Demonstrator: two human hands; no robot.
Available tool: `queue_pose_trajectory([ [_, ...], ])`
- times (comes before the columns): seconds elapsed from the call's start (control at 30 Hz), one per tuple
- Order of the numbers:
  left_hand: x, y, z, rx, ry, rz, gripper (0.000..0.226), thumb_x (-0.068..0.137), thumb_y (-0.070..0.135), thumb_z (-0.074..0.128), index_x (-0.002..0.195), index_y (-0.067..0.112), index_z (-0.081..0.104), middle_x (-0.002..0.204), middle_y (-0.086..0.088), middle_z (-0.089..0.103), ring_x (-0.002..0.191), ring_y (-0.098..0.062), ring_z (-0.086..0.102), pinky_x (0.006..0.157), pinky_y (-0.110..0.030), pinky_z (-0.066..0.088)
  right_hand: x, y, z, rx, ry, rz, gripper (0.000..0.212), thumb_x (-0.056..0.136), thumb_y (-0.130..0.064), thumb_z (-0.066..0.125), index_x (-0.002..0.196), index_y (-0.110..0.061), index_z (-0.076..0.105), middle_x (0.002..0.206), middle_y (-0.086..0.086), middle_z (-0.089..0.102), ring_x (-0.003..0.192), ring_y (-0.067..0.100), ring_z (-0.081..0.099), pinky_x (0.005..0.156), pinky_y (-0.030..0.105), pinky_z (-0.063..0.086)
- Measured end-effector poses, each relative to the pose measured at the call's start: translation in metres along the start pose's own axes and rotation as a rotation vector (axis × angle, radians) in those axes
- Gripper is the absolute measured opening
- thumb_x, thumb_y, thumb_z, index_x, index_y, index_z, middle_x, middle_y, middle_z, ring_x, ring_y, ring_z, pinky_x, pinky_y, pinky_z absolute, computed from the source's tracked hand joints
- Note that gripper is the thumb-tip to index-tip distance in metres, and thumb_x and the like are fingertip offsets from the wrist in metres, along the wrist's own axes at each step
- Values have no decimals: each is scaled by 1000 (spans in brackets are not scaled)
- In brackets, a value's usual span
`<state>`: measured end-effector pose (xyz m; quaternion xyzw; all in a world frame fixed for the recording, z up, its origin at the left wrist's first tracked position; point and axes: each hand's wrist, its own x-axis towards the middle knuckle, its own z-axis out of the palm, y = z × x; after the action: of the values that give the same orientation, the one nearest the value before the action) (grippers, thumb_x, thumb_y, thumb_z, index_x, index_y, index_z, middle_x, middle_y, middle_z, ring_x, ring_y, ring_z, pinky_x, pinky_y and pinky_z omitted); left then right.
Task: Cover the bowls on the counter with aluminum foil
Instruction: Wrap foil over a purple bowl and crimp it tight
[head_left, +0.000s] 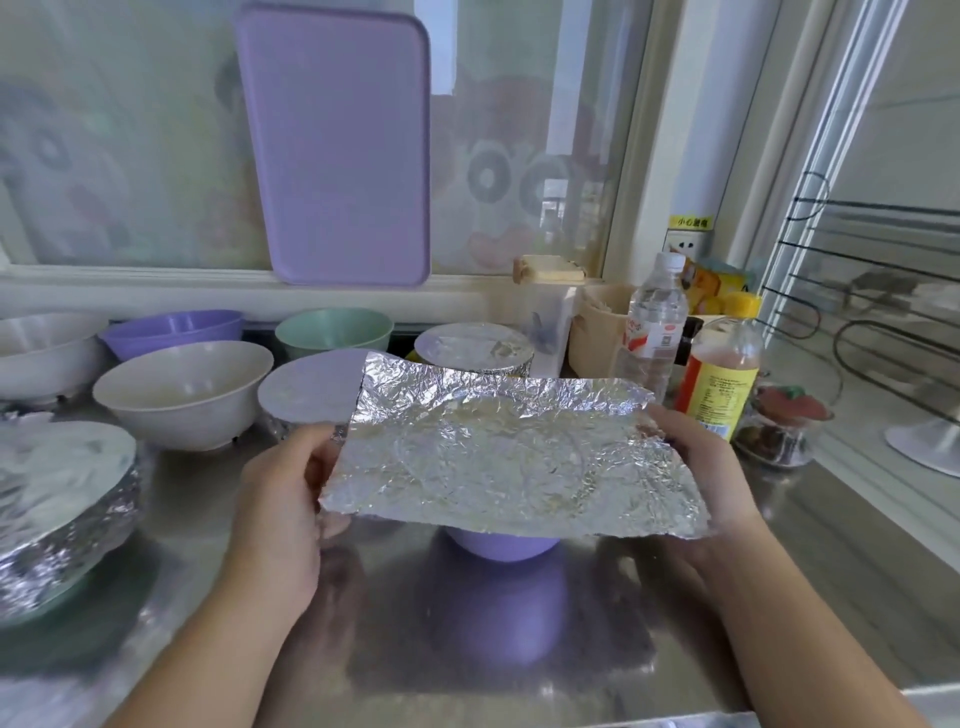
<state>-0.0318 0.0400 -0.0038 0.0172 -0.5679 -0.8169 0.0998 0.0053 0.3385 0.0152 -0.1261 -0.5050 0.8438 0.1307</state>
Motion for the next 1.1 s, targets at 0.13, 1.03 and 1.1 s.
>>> queue_pose_trajectory([
  [0.13, 3, -1, -1, -8, 77, -2, 37, 95, 26, 55, 61, 18, 43, 55, 0, 35, 45, -15, 32, 53, -31, 21, -5, -11, 0, 142, -11, -33, 23, 108, -9, 51, 117, -5, 71, 90, -1, 72, 80, 7, 77, 52, 8, 50],
  [1.03, -15, 10, 5, -119, -197, -180, 42, 93, 15, 49, 60, 15, 75, 65, -4, 68, 54, -18, 66, 46, -21, 50, -7, -14, -3, -132, -96, 36, 54, 99, 1, 49, 51, -8, 72, 53, 7, 66, 42, 17, 66, 37, 21, 49],
  [1.1, -14, 9, 8, -120, -102, -127, 41, 95, 17, 49, 57, 13, 65, 57, -3, 60, 49, -17, 57, 47, -22, 44, -5, -15, -4, -236, -102, 8, 53, 99, 2, 51, 53, -10, 74, 57, 6, 70, 46, 15, 69, 41, 21, 52],
])
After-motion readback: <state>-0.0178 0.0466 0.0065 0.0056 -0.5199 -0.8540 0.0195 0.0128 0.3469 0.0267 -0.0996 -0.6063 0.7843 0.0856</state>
